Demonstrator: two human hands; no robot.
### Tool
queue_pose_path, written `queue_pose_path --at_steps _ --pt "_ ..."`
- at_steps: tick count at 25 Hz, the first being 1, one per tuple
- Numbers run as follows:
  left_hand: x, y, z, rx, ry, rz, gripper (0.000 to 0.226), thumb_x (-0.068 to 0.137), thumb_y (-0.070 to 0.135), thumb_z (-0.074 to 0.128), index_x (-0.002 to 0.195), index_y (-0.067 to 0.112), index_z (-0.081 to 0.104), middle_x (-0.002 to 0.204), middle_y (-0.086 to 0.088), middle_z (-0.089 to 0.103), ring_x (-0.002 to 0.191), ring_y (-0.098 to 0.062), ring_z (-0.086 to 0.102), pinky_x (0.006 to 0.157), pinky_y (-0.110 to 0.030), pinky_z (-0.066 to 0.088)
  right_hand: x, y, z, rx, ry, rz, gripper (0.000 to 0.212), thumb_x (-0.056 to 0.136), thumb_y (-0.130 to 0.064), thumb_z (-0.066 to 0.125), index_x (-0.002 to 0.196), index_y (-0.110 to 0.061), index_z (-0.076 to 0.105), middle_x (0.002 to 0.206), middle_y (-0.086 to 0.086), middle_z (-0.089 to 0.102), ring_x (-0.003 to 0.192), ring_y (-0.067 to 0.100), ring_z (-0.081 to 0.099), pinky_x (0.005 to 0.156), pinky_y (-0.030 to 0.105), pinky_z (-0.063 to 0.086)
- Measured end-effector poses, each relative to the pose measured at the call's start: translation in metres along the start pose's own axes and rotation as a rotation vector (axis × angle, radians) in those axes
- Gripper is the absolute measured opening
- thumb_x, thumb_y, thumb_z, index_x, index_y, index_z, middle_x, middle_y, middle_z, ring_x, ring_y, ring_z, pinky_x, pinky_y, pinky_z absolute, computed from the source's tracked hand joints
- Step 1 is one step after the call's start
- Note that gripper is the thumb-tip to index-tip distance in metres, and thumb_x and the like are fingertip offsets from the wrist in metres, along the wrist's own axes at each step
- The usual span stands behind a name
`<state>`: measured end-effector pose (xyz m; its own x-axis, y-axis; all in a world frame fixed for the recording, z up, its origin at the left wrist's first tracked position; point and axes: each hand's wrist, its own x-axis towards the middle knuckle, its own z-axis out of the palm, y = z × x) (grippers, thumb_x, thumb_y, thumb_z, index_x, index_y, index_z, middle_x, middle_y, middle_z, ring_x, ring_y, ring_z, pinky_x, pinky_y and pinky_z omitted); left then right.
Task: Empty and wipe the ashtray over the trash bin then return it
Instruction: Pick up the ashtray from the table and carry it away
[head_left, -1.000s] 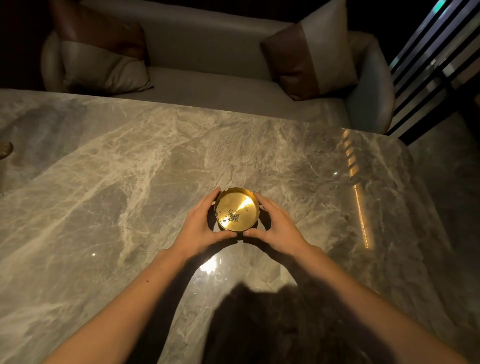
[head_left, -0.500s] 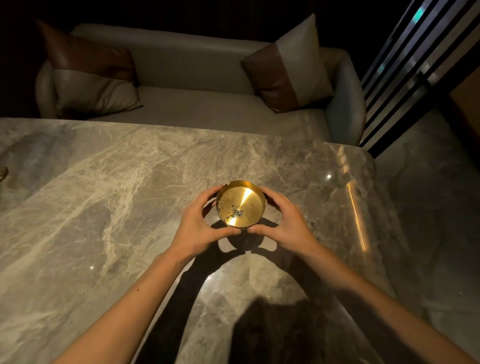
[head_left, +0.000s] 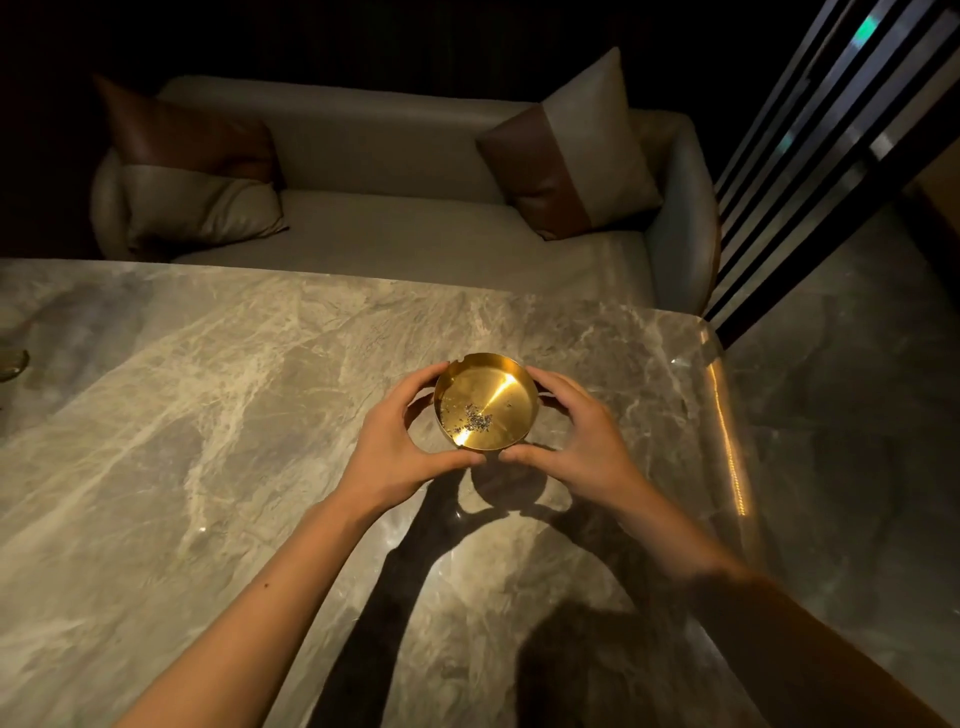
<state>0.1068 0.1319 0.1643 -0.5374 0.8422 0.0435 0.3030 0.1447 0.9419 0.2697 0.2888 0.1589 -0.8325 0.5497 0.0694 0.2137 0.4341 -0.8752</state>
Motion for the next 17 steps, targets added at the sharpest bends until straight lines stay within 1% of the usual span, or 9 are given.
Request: queue_pose_path --at_steps 4,7,9,13,17 --pt "0.015 -0.004 -0.013 0.006 -0.029 0.035 0.092 0.054 0.028 0.093 0.134 0.030 0.048 0.132 0.020 0.054 0.124 0.001 0.051 0.104 -0.018 0.042 0.010 -0.007 0.007 0.011 0.041 0.011 0.086 0.064 -0.036 0.088 0.138 -0.037 0.043 0.135 -0.016 0.050 0.127 0.005 0.049 0.106 0.033 0.045" --pt "0.025 -0.010 -0.023 -0.025 -0.060 0.042 0.094 0.053 0.028 0.094 0.136 0.027 0.049 0.134 0.015 0.055 0.126 -0.003 0.052 0.106 -0.022 0.041 0.016 -0.012 0.014 0.000 0.077 0.036 0.088 0.064 -0.037 0.088 0.140 -0.031 0.045 0.138 -0.010 0.052 0.128 0.007 0.050 0.106 0.038 0.046" --pt "0.029 -0.015 -0.029 -0.046 -0.080 0.043 0.095 0.053 0.027 0.094 0.137 0.025 0.049 0.135 0.014 0.055 0.127 -0.003 0.051 0.106 -0.020 0.041 0.019 -0.017 0.018 -0.017 0.092 0.050 0.089 0.063 -0.037 0.088 0.141 -0.028 0.045 0.138 -0.008 0.053 0.128 0.008 0.050 0.106 0.039 0.046" --pt "0.031 -0.022 -0.034 -0.068 -0.114 0.060 0.094 0.054 0.026 0.093 0.137 0.027 0.049 0.133 0.019 0.054 0.125 0.003 0.050 0.105 -0.016 0.040 0.016 -0.024 0.025 -0.036 0.098 0.089 0.091 0.064 -0.036 0.088 0.143 -0.024 0.044 0.140 -0.006 0.052 0.129 0.009 0.049 0.107 0.041 0.045" --pt "0.022 -0.020 -0.023 -0.100 -0.135 0.045 0.094 0.053 0.034 0.091 0.136 0.027 0.049 0.134 0.018 0.054 0.125 0.004 0.050 0.105 -0.015 0.040 0.002 -0.021 0.020 -0.053 0.098 0.118 0.090 0.064 -0.037 0.087 0.143 -0.024 0.044 0.140 -0.006 0.051 0.128 0.008 0.049 0.108 0.041 0.044"
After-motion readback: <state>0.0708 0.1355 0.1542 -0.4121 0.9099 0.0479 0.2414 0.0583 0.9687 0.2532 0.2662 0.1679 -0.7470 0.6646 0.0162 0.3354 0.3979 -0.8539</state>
